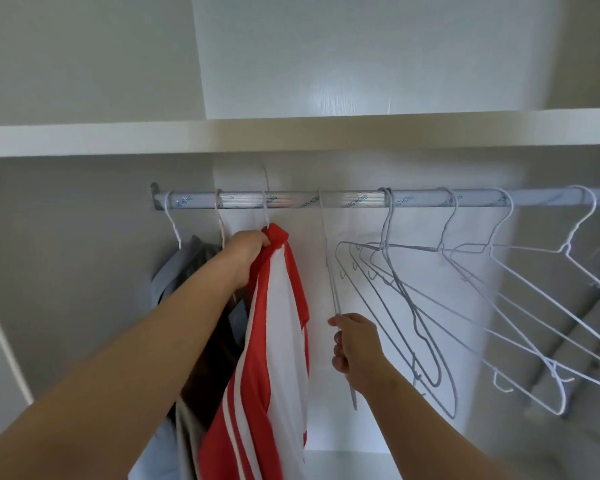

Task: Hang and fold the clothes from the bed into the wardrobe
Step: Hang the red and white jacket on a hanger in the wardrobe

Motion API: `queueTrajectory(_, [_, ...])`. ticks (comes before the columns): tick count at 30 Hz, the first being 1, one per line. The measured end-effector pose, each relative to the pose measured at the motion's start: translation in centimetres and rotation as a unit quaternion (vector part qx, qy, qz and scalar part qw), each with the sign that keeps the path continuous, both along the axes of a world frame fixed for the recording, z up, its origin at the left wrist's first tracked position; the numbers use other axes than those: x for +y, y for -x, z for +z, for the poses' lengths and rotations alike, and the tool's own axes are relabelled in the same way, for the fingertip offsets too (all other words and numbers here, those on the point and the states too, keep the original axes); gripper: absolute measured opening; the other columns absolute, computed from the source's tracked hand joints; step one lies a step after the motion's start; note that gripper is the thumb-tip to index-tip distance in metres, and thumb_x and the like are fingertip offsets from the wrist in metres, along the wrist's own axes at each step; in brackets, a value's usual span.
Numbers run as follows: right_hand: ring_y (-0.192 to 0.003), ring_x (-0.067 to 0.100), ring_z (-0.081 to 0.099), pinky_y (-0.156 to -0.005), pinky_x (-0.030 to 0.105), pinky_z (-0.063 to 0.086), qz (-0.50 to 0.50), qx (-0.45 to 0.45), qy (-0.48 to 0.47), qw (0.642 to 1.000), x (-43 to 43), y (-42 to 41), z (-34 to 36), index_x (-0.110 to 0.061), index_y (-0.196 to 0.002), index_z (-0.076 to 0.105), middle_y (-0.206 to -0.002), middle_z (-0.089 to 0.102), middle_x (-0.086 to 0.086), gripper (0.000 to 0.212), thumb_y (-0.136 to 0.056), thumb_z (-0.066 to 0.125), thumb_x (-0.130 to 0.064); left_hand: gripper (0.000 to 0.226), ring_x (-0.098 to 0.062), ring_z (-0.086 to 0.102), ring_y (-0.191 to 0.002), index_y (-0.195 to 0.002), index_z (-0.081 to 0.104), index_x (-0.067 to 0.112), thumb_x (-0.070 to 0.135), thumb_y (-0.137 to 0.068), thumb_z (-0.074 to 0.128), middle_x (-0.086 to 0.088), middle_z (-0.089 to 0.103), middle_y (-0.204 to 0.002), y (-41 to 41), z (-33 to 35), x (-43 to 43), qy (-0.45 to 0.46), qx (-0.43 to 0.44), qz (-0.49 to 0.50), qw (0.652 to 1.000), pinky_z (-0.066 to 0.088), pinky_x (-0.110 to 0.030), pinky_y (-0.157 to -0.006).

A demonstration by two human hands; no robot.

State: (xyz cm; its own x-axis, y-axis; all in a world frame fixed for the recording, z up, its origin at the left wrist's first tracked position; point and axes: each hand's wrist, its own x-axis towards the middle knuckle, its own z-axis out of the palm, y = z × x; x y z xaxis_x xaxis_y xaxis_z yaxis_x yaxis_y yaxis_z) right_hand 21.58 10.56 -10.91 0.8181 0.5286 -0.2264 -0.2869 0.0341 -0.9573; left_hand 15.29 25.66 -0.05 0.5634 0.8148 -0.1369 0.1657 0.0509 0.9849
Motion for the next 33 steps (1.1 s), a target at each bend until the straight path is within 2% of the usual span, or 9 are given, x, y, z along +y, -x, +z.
queueTrajectory(4, [-0.036, 0.007, 0.028, -0.035, 0.017, 0.025, 0.009, 0.005, 0.003, 1.0, 0.4, -0.2, -0.3, -0.007, -0.081, 0.059, -0.051, 0.034, 0.001, 0.023, -0.092, 0.04, -0.003, 0.03, -0.024, 0.055, -0.067, -0.117, 0.055, -0.001, 0.006, -0.09, 0.045, -0.014, 0.059, -0.082, -0.8, -2.1, 1.0, 0.021, 0.004, 0.004, 1.0, 0.044, -0.031, -0.057])
queueTrajectory(9, [-0.04, 0.009, 0.029, -0.039, 0.018, 0.027, 0.02, 0.01, 0.007, 1.0, 0.8, -0.2, -0.4, -0.007, -0.081, 0.059, -0.05, 0.034, 0.001, 0.023, -0.095, 0.041, -0.007, 0.024, -0.024, 0.055, -0.068, -0.108, 0.058, -0.003, 0.008, -0.092, 0.045, -0.013, 0.058, -0.078, -1.3, -3.7, 1.4, 0.02, 0.024, 0.006, 1.0, 0.046, -0.031, -0.064])
queueTrajectory(12, [-0.039, 0.009, 0.03, -0.038, 0.018, 0.028, 0.022, 0.006, 0.011, 1.0, 1.3, 0.2, -0.6, -0.008, -0.081, 0.059, -0.048, 0.034, -0.001, 0.024, -0.096, 0.041, -0.01, 0.023, -0.022, 0.053, -0.066, -0.107, 0.058, -0.002, 0.011, -0.092, 0.047, -0.012, 0.058, -0.078, -1.5, -4.0, 1.4, -0.043, 0.047, 0.021, 0.998, 0.044, -0.029, -0.063])
queueTrajectory(14, [-0.038, 0.008, 0.029, -0.038, 0.019, 0.029, 0.019, 0.001, 0.012, 1.0, 1.6, 0.5, -0.8, -0.009, -0.081, 0.059, -0.048, 0.033, -0.001, 0.024, -0.097, 0.04, -0.011, 0.022, -0.019, 0.055, -0.07, -0.107, 0.058, 0.002, 0.014, -0.09, 0.05, -0.014, 0.061, -0.089, -1.4, -4.6, 1.2, -0.111, 0.065, 0.012, 0.992, 0.044, -0.028, -0.064])
queueTrajectory(16, [-0.039, 0.009, 0.03, -0.04, 0.02, 0.031, 0.016, -0.002, 0.014, 1.0, 2.0, 1.0, -0.9, -0.009, -0.083, 0.059, -0.049, 0.034, 0.0, 0.024, -0.097, 0.039, -0.011, 0.032, -0.016, 0.054, -0.075, -0.117, 0.053, 0.007, 0.013, -0.086, 0.056, -0.008, 0.059, -0.098, -1.0, -5.7, 1.0, -0.171, 0.084, 0.001, 0.982, 0.043, -0.029, -0.07])
queueTrajectory(19, [-0.042, 0.009, 0.033, -0.043, 0.021, 0.034, 0.012, -0.004, 0.01, 1.0, 2.3, 1.4, -0.7, -0.01, -0.083, 0.058, -0.05, 0.038, 0.0, 0.025, -0.098, 0.038, -0.011, 0.048, -0.009, 0.048, -0.074, -0.128, 0.042, 0.014, 0.007, -0.083, 0.058, -0.002, 0.053, -0.103, -0.4, -7.0, 0.4, -0.204, 0.073, 0.008, 0.976, 0.04, -0.028, -0.072])
queueTrajectory(23, [-0.046, 0.012, 0.033, -0.045, 0.023, 0.035, 0.004, 0.001, 0.012, 1.0, 2.5, 2.2, -0.7, -0.012, -0.082, 0.058, -0.052, 0.037, 0.002, 0.027, -0.096, 0.037, -0.007, 0.062, -0.012, 0.046, -0.092, -0.14, 0.03, 0.021, 0.001, -0.085, 0.052, -0.003, 0.049, -0.126, 0.9, -8.4, -0.1, -0.183, 0.048, 0.011, 0.982, 0.04, -0.027, -0.08])
queueTrajectory(28, [-0.049, 0.012, 0.041, -0.046, 0.022, 0.043, -0.004, 0.004, 0.022, 1.0, 2.5, 3.5, -1.0, -0.012, -0.086, 0.061, -0.056, 0.046, 0.004, 0.023, -0.095, 0.041, -0.005, 0.071, -0.02, 0.045, -0.116, -0.145, 0.021, 0.027, 0.001, -0.087, 0.053, -0.002, 0.039, -0.14, 3.0, -9.8, -0.4, -0.164, 0.031, 0.004, 0.986, 0.039, -0.028, -0.085])
queueTrajectory(33, [-0.065, 0.018, 0.06, -0.064, 0.024, 0.053, -0.06, 0.031, -0.002, 0.998, 2.0, 5.4, -1.7, -0.012, -0.08, 0.06, -0.072, 0.063, 0.008, 0.019, -0.093, 0.051, -0.002, 0.068, -0.022, 0.043, -0.124, -0.145, 0.022, 0.03, 0.004, -0.09, 0.052, 0.0, 0.037, -0.142, 5.3, -11.1, -1.4, -0.187, 0.05, -0.011, 0.981, 0.041, -0.03, -0.092])
